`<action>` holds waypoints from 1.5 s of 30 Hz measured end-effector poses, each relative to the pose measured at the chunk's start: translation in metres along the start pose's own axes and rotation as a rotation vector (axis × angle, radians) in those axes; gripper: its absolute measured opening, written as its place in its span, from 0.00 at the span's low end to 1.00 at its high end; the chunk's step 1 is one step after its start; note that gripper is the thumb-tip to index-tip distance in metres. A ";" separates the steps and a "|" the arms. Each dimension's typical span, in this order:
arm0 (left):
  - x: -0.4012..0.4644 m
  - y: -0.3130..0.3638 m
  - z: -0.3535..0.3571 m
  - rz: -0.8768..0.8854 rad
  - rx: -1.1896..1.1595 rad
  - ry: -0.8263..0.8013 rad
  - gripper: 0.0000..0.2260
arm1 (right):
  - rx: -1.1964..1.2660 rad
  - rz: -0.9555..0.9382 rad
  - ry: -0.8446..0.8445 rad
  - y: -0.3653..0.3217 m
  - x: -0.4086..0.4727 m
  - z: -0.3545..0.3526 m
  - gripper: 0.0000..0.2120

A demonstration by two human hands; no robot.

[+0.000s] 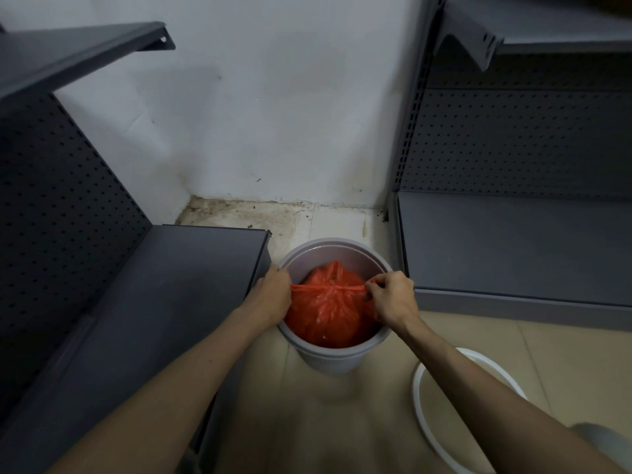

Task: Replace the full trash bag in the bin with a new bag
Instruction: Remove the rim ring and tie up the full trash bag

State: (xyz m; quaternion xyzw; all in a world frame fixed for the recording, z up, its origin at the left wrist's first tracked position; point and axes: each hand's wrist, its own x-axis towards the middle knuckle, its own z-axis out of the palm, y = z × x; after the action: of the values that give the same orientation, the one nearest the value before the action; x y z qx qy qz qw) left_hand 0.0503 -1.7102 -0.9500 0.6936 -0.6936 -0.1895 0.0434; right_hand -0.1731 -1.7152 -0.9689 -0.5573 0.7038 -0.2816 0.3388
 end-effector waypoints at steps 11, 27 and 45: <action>0.006 0.004 -0.007 0.122 -0.324 0.021 0.07 | -0.086 -0.064 -0.112 -0.020 0.004 0.000 0.15; 0.025 0.031 0.005 0.393 0.270 -0.104 0.19 | -0.744 -0.423 -0.352 -0.031 0.007 0.012 0.23; 0.016 0.034 -0.003 0.375 -0.010 0.056 0.10 | -0.581 -0.538 -0.263 -0.045 0.006 0.004 0.11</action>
State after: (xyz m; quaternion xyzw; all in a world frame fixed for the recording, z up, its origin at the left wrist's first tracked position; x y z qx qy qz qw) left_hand 0.0184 -1.7280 -0.9394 0.5570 -0.8083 -0.1620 0.1006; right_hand -0.1443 -1.7311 -0.9378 -0.8248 0.5342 -0.0765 0.1689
